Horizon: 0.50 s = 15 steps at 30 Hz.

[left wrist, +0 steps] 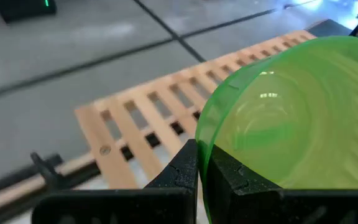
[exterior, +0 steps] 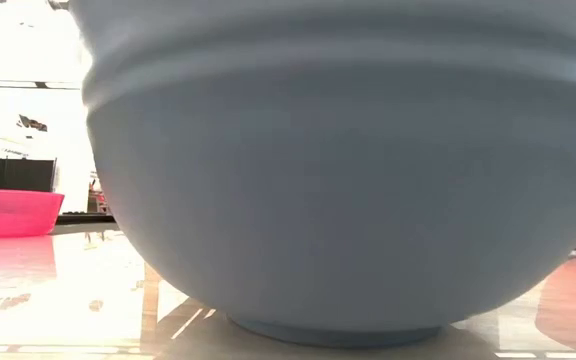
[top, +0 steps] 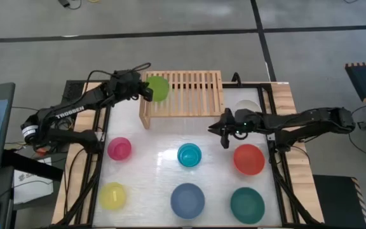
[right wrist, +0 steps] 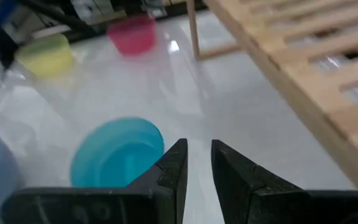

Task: Place and stack bowls onto a shelf
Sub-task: Put the transparent green bowl on the shelf

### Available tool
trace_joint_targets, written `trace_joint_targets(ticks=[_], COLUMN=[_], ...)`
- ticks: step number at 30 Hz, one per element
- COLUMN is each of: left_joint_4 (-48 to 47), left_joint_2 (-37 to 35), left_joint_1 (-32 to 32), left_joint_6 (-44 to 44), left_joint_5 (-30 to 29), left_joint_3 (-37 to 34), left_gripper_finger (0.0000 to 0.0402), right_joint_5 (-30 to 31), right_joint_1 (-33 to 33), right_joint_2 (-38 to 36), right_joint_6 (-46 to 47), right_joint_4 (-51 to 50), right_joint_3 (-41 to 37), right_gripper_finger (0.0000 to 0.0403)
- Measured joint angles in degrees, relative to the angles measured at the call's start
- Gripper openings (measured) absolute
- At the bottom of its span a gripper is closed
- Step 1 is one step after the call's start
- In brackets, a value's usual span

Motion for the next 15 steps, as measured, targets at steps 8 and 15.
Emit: trace_joint_targets(ticks=[8, 15], left_joint_4=[-13.33, -17.08], left_joint_2=[0.20, 0.29], left_joint_1=[9.57, 10.41], left_joint_6=[-0.74, -0.01], left_joint_5=[10.83, 14.17], left_joint_3=[6.18, 9.52], left_gripper_finger=[0.0003, 0.0061], right_joint_5=[-0.11, -0.13], right_joint_1=[0.45, -0.62], right_joint_2=[-4.45, -4.51], right_joint_6=[0.51, 2.70], right_joint_4=[-0.12, -0.33], right_joint_3=[0.01, 0.01], right_gripper_finger=[0.0143, 0.0201])
